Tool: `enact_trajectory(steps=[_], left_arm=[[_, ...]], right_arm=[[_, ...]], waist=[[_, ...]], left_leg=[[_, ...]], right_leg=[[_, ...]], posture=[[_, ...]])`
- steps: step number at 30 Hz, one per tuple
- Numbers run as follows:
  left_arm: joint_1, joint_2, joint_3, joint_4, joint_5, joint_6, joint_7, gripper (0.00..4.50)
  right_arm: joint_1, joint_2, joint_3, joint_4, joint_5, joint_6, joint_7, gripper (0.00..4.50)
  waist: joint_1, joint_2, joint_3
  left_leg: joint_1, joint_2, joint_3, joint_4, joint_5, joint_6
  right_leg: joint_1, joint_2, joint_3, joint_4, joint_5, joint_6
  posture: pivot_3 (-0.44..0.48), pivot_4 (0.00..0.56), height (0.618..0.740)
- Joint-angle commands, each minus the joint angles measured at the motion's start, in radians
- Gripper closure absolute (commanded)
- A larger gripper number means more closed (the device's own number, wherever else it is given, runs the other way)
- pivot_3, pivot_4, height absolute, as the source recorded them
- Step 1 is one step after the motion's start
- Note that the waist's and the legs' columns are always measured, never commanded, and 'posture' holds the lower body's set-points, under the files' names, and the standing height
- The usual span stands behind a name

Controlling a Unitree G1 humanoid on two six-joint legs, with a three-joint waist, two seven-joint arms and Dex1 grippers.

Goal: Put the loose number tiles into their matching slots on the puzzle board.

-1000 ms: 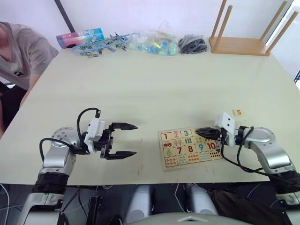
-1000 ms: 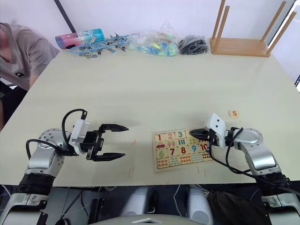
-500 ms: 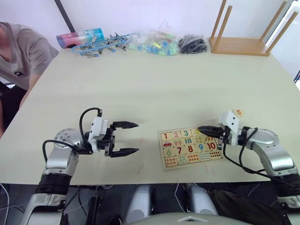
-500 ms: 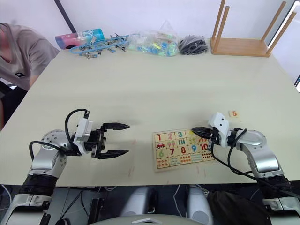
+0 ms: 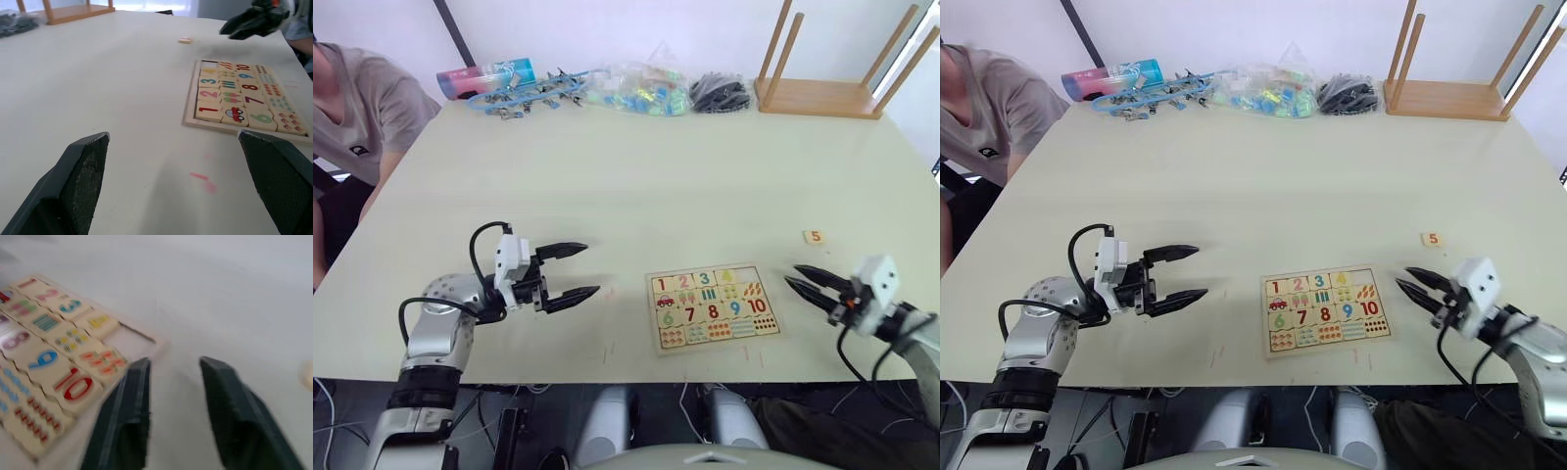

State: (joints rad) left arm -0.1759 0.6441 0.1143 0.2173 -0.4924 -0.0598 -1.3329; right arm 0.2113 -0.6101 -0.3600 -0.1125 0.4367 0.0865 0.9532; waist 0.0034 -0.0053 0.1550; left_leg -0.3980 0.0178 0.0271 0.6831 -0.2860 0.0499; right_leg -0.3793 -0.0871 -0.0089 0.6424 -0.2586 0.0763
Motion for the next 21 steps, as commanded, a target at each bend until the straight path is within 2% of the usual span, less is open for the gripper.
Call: enact_trajectory(steps=[1,3,4,11,15,21], left_arm=[[0.023,-0.003,0.05,0.0,-0.012,-0.02,0.024,0.0],[0.05,-0.001,0.064,-0.002,-0.014,-0.022,0.031,0.0],[0.058,-0.001,0.067,-0.004,-0.014,-0.021,0.033,0.0],[0.165,0.014,0.129,-0.054,-0.033,-0.003,0.058,0.0],[0.191,0.016,0.154,-0.069,-0.046,0.012,0.071,0.0],[0.214,0.016,0.169,-0.078,-0.057,0.025,0.076,0.0]], right_arm=[[0.06,0.006,-0.099,0.011,0.043,-0.078,0.022,1.14],[0.11,0.017,-0.146,0.014,0.064,-0.096,0.021,0.15],[0.123,0.021,-0.157,0.011,0.071,-0.1,0.019,0.06],[0.255,0.072,-0.237,0.007,0.111,-0.16,0.028,0.06],[0.273,0.088,-0.246,0.013,0.118,-0.182,0.025,0.06],[0.265,0.102,-0.234,0.04,0.114,-0.212,0.015,0.06]], waist=[[0.0,0.0,0.0],[-0.001,0.0,0.0],[-0.001,0.0,0.0],[-0.001,0.0,0.0],[0.0,0.0,0.0],[0.0,0.0,0.0]], left_leg=[[0.0,0.0,0.0,0.0,0.0,0.0],[0.001,0.0,0.0,0.0,0.0,0.0],[0.001,0.001,0.0,0.0,0.0,0.0],[0.001,0.001,0.0,-0.001,0.0,0.0],[0.001,0.002,0.0,-0.001,0.0,0.0],[0.001,0.002,0.0,-0.003,0.0,-0.001]], right_leg=[[0.0,0.0,0.0,0.0,0.0,0.0],[0.0,0.0,0.0,0.0,0.0,0.0],[0.0,0.0,0.0,0.0,0.0,0.0],[0.0,-0.002,0.0,0.0,-0.001,-0.002],[0.0,-0.01,0.0,-0.001,-0.002,-0.006],[-0.001,-0.013,0.001,-0.002,-0.003,-0.008]], posture=[[0.0,0.15,0.74],[0.0,0.15,0.74],[0.0,0.15,0.74],[0.0,0.15,0.74],[0.0,0.15,0.74],[0.0,0.15,0.74]])
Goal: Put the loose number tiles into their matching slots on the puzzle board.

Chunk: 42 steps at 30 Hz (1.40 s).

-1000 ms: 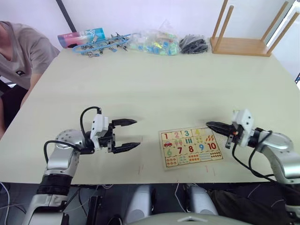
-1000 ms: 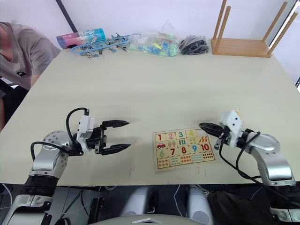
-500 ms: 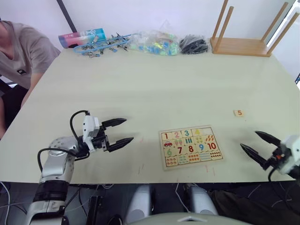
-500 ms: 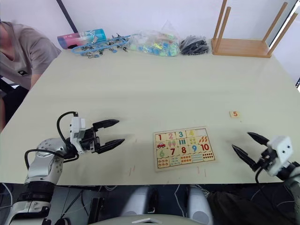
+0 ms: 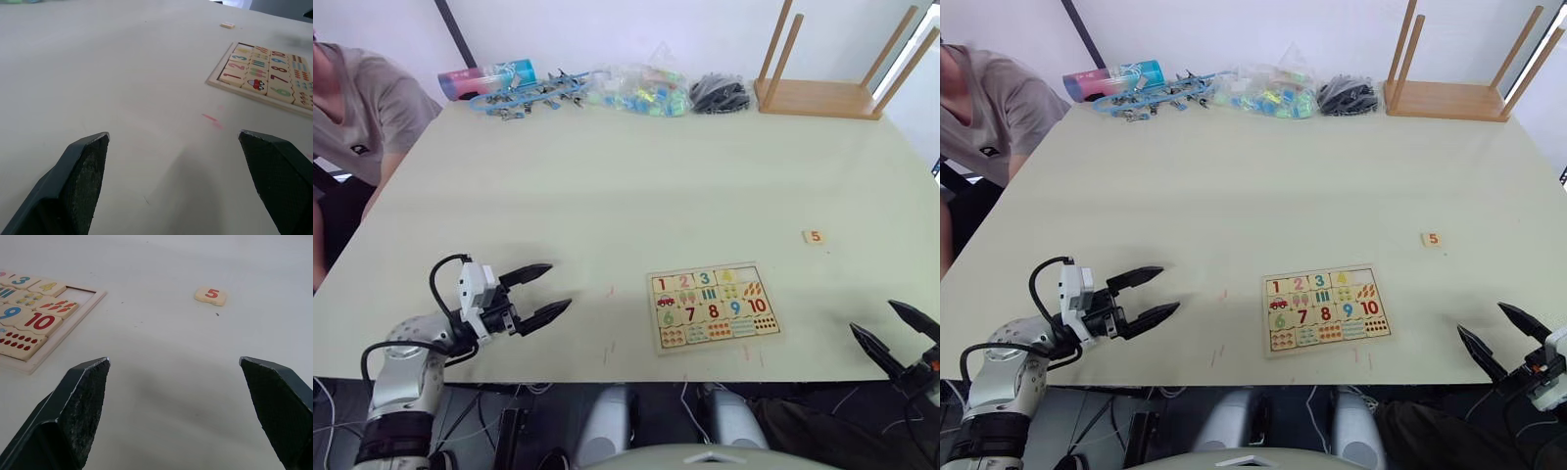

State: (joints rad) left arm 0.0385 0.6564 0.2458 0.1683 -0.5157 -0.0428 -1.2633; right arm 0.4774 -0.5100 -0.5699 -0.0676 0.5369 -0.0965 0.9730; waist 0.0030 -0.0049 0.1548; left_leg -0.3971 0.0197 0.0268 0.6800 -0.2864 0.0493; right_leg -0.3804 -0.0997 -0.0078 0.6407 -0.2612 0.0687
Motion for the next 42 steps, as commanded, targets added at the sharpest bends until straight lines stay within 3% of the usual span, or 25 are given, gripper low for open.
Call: enact_trajectory(steps=[1,27,37,42], left_arm=[[-0.001,0.005,0.035,-0.034,-0.034,0.012,0.007,0.0],[-0.057,0.024,-0.011,-0.081,-0.018,0.055,-0.028,0.0],[-0.171,0.044,-0.076,-0.046,-0.008,0.048,-0.116,0.0],[-0.235,0.042,-0.107,-0.032,-0.002,0.051,-0.168,0.0]], right_arm=[[-0.004,0.004,-0.021,-0.003,0.012,-0.031,-0.007,0.06],[-0.073,0.015,0.038,0.002,-0.029,-0.005,-0.101,0.06],[-0.257,0.02,0.162,-0.03,-0.133,0.185,-0.351,0.06],[-0.421,0.027,0.222,-0.031,-0.195,0.359,-0.53,0.06]], waist=[[0.001,0.0,0.0],[-0.001,0.001,0.0],[-0.009,0.001,0.0],[-0.014,0.001,0.0]], left_leg=[[0.0,0.0,0.0,0.0,0.0,0.0],[0.0,-0.001,0.0,-0.005,0.0,0.0],[0.0,-0.003,0.0,-0.006,0.001,-0.001],[0.0,-0.004,0.0,-0.005,0.002,-0.001]], right_leg=[[0.0,0.0,0.0,0.0,0.0,0.0],[-0.001,-0.003,-0.001,-0.003,0.0,0.0],[0.0,-0.003,-0.001,-0.003,0.0,0.0],[-0.001,-0.001,-0.004,-0.001,0.0,0.0]], posture=[[0.0,0.15,0.74],[0.0,0.15,0.74],[0.0,0.15,0.74],[0.0,0.15,0.74]])
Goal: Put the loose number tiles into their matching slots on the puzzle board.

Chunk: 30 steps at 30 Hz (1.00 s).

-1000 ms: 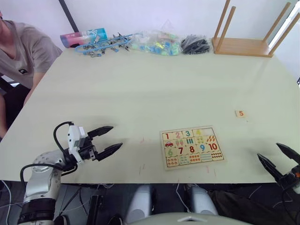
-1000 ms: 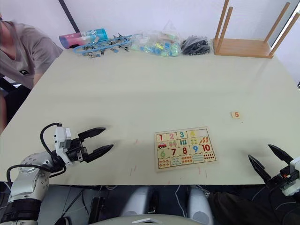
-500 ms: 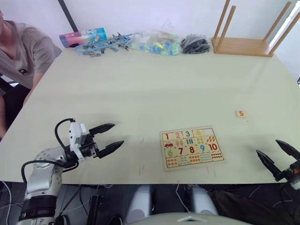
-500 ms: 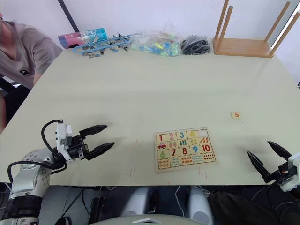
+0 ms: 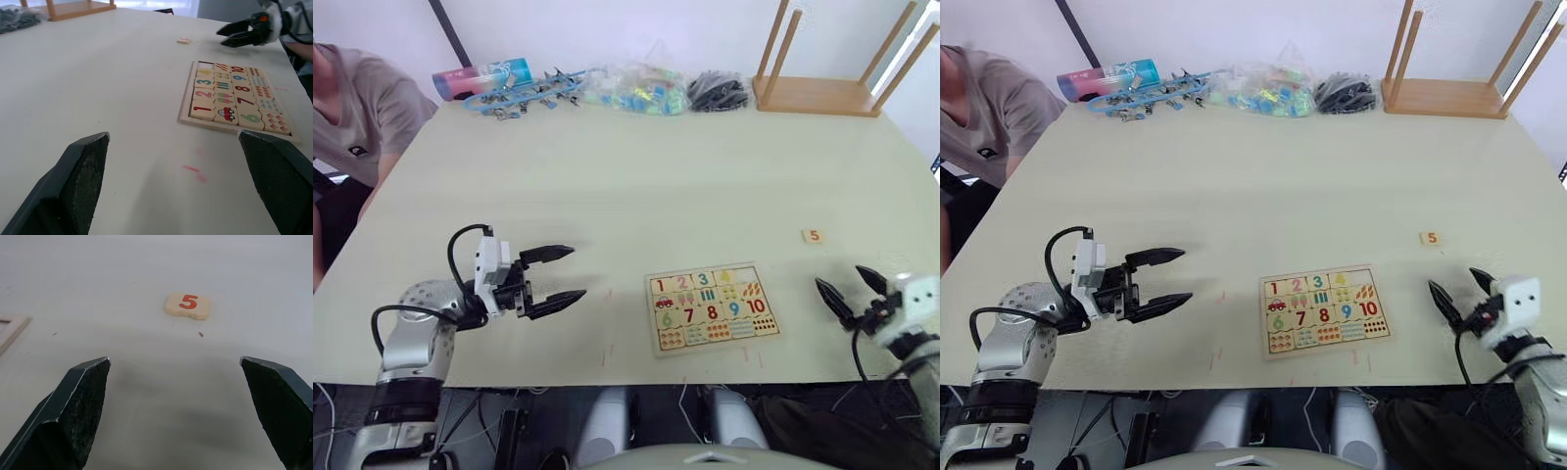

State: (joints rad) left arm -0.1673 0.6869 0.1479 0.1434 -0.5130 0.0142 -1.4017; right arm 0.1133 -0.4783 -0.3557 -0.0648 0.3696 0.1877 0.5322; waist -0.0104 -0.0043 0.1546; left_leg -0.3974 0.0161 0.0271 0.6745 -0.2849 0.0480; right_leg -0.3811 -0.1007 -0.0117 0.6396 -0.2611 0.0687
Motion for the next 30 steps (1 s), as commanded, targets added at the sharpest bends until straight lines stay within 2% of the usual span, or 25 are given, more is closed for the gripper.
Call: enact_trajectory(steps=[1,12,24,27,30], left_arm=[[-0.042,0.011,-0.017,-0.007,-0.004,-0.006,-0.04,0.0],[-0.094,0.0,-0.048,0.002,-0.003,-0.022,-0.102,0.0],[-0.105,-0.005,-0.054,0.009,-0.004,-0.042,-0.122,0.0],[-0.109,-0.005,-0.055,0.015,-0.004,-0.046,-0.127,0.0],[-0.109,-0.004,-0.053,0.021,-0.007,-0.049,-0.134,0.0]], right_arm=[[-0.091,-0.004,0.009,-0.027,-0.034,0.116,-0.124,0.06],[-0.275,-0.003,0.054,0.02,-0.049,0.323,-0.21,0.06],[-0.346,0.022,0.073,0.07,-0.061,0.415,-0.262,0.06],[-0.349,0.027,0.078,0.071,-0.064,0.415,-0.263,0.87],[-0.343,0.03,0.084,0.065,-0.067,0.419,-0.262,2.19]], waist=[[-0.001,0.0,0.0],[-0.001,0.0,0.0],[-0.002,0.0,0.0],[-0.003,0.0,0.0],[-0.003,0.0,0.0]], left_leg=[[0.0,-0.001,0.0,0.0,0.0,0.0],[-0.001,0.0,0.0,0.0,0.001,0.0],[0.0,0.001,0.0,0.001,0.001,-0.001],[0.0,0.001,0.0,0.001,0.001,-0.001],[0.0,0.001,0.0,0.001,0.001,-0.001]], right_leg=[[-0.001,0.002,0.0,0.001,0.0,0.0],[-0.001,0.012,0.002,0.002,0.002,0.004],[-0.001,0.014,0.002,0.003,0.002,0.004],[-0.001,0.014,0.002,0.003,0.002,0.004],[-0.001,0.014,0.002,0.003,0.002,0.004]], posture=[[0.0,0.15,0.74],[0.0,0.15,0.74],[0.0,0.15,0.74],[0.0,0.15,0.74],[0.0,0.15,0.74]])
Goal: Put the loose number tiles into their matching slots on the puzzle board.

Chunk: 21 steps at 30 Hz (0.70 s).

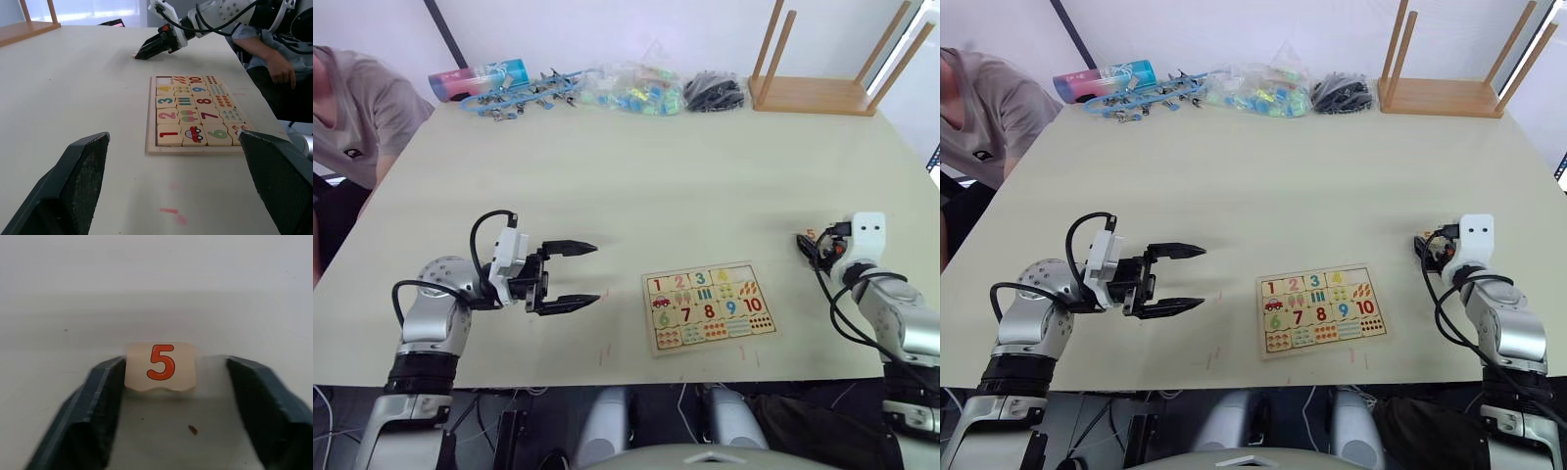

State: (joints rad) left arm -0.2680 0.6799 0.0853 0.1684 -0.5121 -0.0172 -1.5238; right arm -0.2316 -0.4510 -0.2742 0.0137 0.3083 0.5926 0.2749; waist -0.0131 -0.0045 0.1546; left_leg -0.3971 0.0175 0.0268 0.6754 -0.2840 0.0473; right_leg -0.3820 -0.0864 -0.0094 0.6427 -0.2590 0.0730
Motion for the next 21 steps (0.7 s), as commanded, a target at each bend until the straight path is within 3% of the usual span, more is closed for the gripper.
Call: enact_trajectory(steps=[1,2,7,21], left_arm=[[-0.007,0.002,0.01,-0.002,-0.008,-0.019,-0.014,0.0],[-0.006,0.0,0.012,0.0,-0.011,-0.023,-0.015,0.0],[-0.012,-0.018,0.022,0.013,-0.027,-0.025,-0.016,0.0],[-0.019,-0.016,0.019,0.011,-0.051,-0.031,-0.08,0.0]], right_arm=[[0.006,0.004,0.004,-0.015,-0.006,0.014,-0.004,2.78],[0.009,0.005,0.003,-0.018,-0.006,0.014,-0.005,3.0],[0.028,0.002,0.01,-0.046,-0.016,0.004,-0.003,3.0],[0.203,0.037,0.024,-0.417,0.031,0.152,-0.03,3.0]], waist=[[0.0,0.0,0.0],[0.0,0.0,0.0],[0.001,0.0,0.0],[0.002,0.0,0.0]], left_leg=[[0.0,0.0,0.0,0.0,0.0,0.0],[0.0,0.0,0.0,0.0,0.0,0.0],[0.0,0.0,0.0,0.0,0.0,0.0],[0.0,0.0,0.0,0.0,0.0,0.0]], right_leg=[[0.0,0.0,0.0,0.0,0.0,0.0],[0.0,0.0,0.0,0.0,0.0,0.0],[0.0,0.0,0.0,0.0,0.0,0.0],[0.0,0.0,0.0,0.0,0.0,0.0]], posture=[[0.0,0.15,0.74],[0.0,0.15,0.74],[0.0,0.15,0.74],[0.0,0.15,0.74]])
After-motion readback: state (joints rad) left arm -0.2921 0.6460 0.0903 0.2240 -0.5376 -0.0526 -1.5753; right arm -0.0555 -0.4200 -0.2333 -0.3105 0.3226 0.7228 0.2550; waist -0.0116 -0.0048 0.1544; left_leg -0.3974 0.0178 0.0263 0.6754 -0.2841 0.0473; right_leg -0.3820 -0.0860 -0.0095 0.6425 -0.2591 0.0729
